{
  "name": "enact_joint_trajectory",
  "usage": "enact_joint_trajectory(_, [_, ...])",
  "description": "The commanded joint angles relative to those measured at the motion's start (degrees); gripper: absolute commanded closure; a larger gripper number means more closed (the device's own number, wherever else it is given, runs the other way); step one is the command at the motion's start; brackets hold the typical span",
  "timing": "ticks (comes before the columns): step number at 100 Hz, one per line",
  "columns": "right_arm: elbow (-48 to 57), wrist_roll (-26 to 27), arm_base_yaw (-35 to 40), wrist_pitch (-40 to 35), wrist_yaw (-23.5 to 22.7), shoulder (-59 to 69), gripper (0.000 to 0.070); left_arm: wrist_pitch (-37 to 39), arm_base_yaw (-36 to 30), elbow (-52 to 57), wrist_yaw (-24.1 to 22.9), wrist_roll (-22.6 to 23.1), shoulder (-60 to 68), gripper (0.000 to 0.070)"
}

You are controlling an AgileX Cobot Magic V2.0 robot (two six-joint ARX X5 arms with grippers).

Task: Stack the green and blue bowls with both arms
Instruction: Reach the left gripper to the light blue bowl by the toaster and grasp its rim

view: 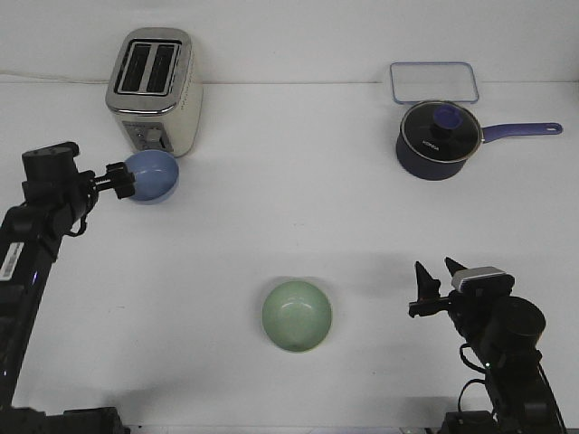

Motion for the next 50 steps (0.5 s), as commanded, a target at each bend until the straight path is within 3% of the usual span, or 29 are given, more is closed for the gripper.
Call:
enact_joint_trajectory(1, [0.3, 0.7, 0.0, 0.5, -0.2, 0.2, 0.0285, -0.7, 0.8, 2.8, 0.1, 1.5, 4.6, 0.0074])
enact_joint_trajectory(27, [0.3, 0.9, 0.0, 0.5, -0.3, 0.2, 0.0285, -0.3, 3.5, 10.2, 4.8, 1.6, 19.6, 0.0073])
enact_joint_trajectory(50, [0.3, 0.9, 0.0, 0.5, -0.3, 0.2, 0.0285, 4.0, 3.5, 10.6, 6.5, 1.7, 27.8, 0.0073])
